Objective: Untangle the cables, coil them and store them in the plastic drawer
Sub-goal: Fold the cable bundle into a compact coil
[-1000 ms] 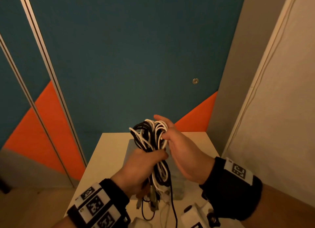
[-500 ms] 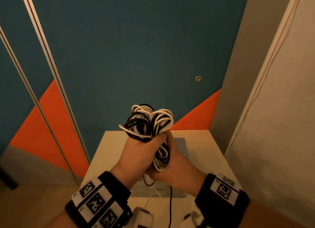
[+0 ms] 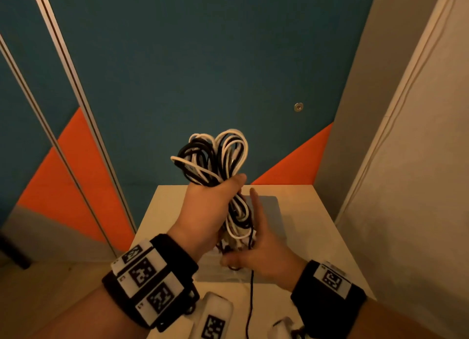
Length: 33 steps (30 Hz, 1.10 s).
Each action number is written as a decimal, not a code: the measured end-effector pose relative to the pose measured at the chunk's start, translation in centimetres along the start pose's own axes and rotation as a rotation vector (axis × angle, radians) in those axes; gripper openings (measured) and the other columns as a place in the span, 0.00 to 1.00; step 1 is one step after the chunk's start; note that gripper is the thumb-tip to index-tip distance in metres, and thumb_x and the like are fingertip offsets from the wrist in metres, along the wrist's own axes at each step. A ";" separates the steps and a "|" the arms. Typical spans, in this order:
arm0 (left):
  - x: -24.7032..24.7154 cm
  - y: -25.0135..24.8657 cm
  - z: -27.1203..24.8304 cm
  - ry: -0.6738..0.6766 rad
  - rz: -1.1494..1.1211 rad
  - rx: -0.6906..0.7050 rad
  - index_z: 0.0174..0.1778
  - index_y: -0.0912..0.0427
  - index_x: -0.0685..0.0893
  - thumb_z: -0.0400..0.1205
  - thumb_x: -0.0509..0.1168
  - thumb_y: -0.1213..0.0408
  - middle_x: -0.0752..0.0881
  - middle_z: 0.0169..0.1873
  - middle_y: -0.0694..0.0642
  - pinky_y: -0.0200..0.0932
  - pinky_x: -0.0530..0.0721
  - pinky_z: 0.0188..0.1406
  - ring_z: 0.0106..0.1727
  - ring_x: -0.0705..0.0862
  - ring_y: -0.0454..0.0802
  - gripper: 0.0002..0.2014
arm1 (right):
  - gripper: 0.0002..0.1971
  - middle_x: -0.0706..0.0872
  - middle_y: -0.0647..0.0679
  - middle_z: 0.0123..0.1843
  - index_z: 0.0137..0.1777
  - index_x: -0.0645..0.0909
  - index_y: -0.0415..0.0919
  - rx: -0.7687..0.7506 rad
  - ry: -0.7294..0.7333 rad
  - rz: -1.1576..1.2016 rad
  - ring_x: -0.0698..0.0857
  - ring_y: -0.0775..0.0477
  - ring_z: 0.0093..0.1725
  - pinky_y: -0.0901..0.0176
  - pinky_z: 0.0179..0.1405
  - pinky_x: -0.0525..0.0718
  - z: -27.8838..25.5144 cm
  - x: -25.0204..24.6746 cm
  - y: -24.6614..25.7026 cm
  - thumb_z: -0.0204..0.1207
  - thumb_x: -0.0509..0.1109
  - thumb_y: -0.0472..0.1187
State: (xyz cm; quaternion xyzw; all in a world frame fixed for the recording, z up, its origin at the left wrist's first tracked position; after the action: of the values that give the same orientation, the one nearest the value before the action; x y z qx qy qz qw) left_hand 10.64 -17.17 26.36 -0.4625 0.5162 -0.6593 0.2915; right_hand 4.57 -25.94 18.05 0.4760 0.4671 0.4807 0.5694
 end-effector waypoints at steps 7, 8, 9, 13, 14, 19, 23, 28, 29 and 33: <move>1.1 -1.3 0.0 0.074 0.089 0.043 0.43 0.66 0.77 0.80 0.70 0.72 0.75 0.34 0.66 0.44 0.78 0.25 0.24 0.75 0.52 0.06 | 0.17 0.88 0.49 0.56 0.63 0.79 0.40 0.210 0.191 0.058 0.88 0.52 0.55 0.55 0.60 0.85 -1.0 2.9 -1.9 0.76 0.73 0.30; 1.1 -1.5 0.0 0.078 0.070 0.033 0.43 0.66 0.77 0.81 0.69 0.72 0.74 0.34 0.66 0.42 0.78 0.24 0.24 0.74 0.52 0.06 | 0.10 0.89 0.49 0.48 0.57 0.80 0.38 0.217 0.182 0.078 0.89 0.52 0.48 0.58 0.55 0.86 -1.0 3.0 -1.7 0.79 0.69 0.28; 1.0 -1.6 0.1 0.081 0.041 0.016 0.43 0.65 0.76 0.81 0.69 0.72 0.72 0.33 0.65 0.40 0.77 0.22 0.23 0.73 0.52 0.06 | 0.06 0.88 0.51 0.41 0.52 0.81 0.39 0.224 0.168 0.059 0.88 0.52 0.42 0.60 0.50 0.87 -1.0 3.0 -1.6 0.80 0.67 0.28; -0.9 -2.8 0.9 0.037 0.028 -0.006 0.35 0.64 0.75 0.82 0.68 0.70 0.72 0.26 0.62 0.38 0.74 0.19 0.19 0.72 0.50 0.11 | 0.07 0.83 0.48 0.31 0.41 0.83 0.43 0.294 0.196 0.031 0.84 0.49 0.31 0.53 0.42 0.86 -2.0 1.7 -2.7 0.81 0.68 0.36; -1.6 -3.2 1.2 0.017 0.038 -0.001 0.32 0.62 0.75 0.82 0.68 0.69 0.72 0.24 0.60 0.38 0.73 0.19 0.19 0.72 0.49 0.13 | 0.07 0.81 0.48 0.29 0.40 0.82 0.43 0.324 0.202 0.027 0.83 0.50 0.28 0.50 0.44 0.86 -2.5 1.1 -3.4 0.81 0.68 0.36; -4.7 -4.8 2.5 0.002 0.185 0.080 0.32 0.57 0.76 0.82 0.68 0.72 0.76 0.21 0.53 0.43 0.77 0.25 0.21 0.75 0.48 0.14 | 0.08 0.69 0.51 0.20 0.41 0.80 0.42 0.381 0.078 -0.006 0.68 0.54 0.17 0.59 0.22 0.78 -4.9 -2.9 -3.5 0.81 0.66 0.42; -4.7 -5.7 1.7 0.213 0.557 0.304 0.51 0.44 0.85 0.79 0.70 0.77 0.91 0.43 0.36 0.32 0.81 0.49 0.47 0.86 0.30 0.19 | 0.16 0.59 0.52 0.23 0.36 0.77 0.40 0.327 -0.154 0.161 0.56 0.55 0.20 0.62 0.21 0.52 -4.0 -6.9 -0.7 0.84 0.57 0.43; -3.5 -3.0 0.6 0.357 0.835 0.345 0.59 0.33 0.83 0.72 0.75 0.58 0.86 0.57 0.33 0.31 0.76 0.65 0.63 0.82 0.30 0.21 | 0.19 0.64 0.54 0.23 0.33 0.74 0.41 0.174 -0.163 -0.076 0.60 0.56 0.21 0.62 0.20 0.55 -2.4 -7.7 3.7 0.87 0.55 0.43; -3.2 -2.4 0.4 0.368 0.774 0.310 0.60 0.33 0.83 0.71 0.76 0.57 0.87 0.59 0.34 0.33 0.76 0.66 0.65 0.82 0.31 0.23 | 0.18 0.65 0.56 0.24 0.35 0.73 0.37 0.136 -0.155 -0.174 0.62 0.59 0.21 0.66 0.20 0.58 -2.3 -7.5 4.5 0.87 0.55 0.41; -1.3 -0.7 -0.5 0.436 0.544 0.194 0.55 0.25 0.85 0.70 0.82 0.65 0.89 0.59 0.34 0.30 0.76 0.63 0.65 0.83 0.33 0.29 | 0.16 0.67 0.58 0.24 0.35 0.69 0.35 -0.015 -0.102 -0.384 0.66 0.61 0.23 0.73 0.23 0.67 -1.9 -5.6 7.1 0.86 0.55 0.36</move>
State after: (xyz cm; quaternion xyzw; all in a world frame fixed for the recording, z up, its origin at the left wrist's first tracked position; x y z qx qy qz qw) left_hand 10.73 -15.63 26.61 -0.1270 0.6053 -0.6867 0.3821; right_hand 1.43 -30.73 25.29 0.3978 0.5162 0.3418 0.6772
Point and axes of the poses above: each hand's wrist, its own z-axis towards the middle knuckle, its own x-axis out of the palm, y = z × x, the point moved 6 cm from there along z, towards the middle knuckle
